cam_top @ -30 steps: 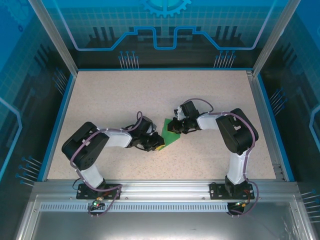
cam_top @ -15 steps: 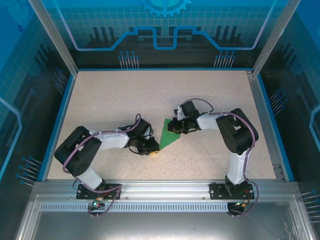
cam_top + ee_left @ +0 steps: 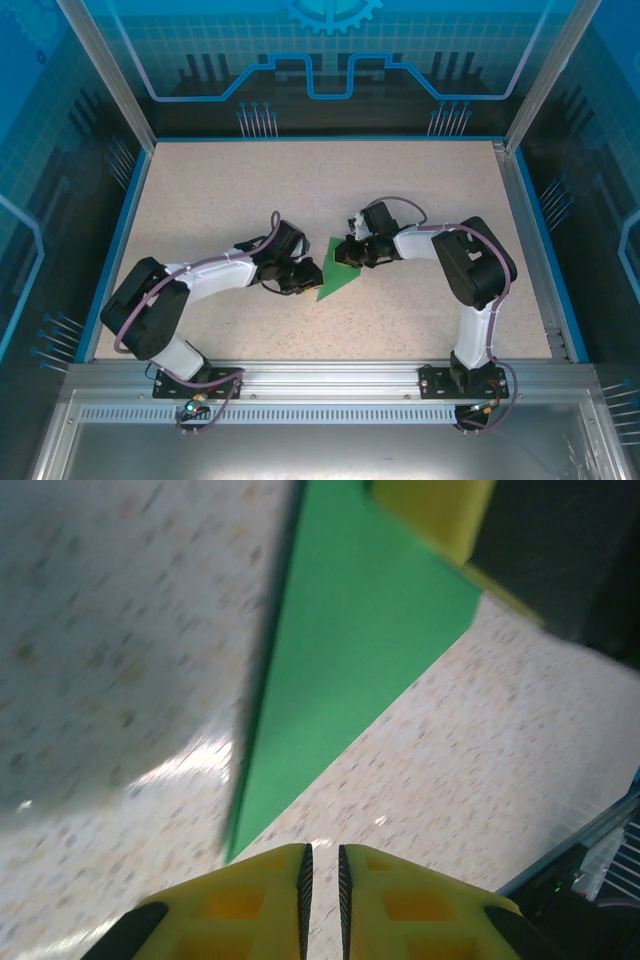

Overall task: Fold a paper plane with a square sheet of paper (pick it up from the middle)
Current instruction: Fourth fold the wing at the center of the table.

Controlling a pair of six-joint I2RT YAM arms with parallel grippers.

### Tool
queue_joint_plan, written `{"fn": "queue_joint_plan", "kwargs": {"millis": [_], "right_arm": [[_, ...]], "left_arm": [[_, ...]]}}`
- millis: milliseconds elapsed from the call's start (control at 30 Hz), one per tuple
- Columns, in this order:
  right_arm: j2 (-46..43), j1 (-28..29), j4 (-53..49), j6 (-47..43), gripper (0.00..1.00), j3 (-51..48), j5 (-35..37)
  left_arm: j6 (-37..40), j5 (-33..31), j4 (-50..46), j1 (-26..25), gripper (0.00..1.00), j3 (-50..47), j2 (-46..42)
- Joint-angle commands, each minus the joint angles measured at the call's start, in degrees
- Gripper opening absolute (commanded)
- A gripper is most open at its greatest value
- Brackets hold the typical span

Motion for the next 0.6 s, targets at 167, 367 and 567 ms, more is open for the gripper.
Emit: {"fn": "queue_joint_plan", "kwargs": {"millis": [167, 367, 567], "right_arm": [[3.3, -0.9, -7.1, -0.5, 0.09, -2.2, 6.1], [3.2, -0.9, -7.3, -0.6, 0.09, -1.9, 5.9], [2.6, -1.0, -7.9, -0.7, 0.09, -1.5, 5.8]], "left_arm": [[-1.2, 0.5, 3.2, -0.4, 0.18, 4.6, 7.1], [-2.1, 0.8, 6.9, -0.4, 0.18, 3.6, 10.3], [-2.3, 0.1, 6.7, -0.5, 0.17, 2.0, 12.6]]}}
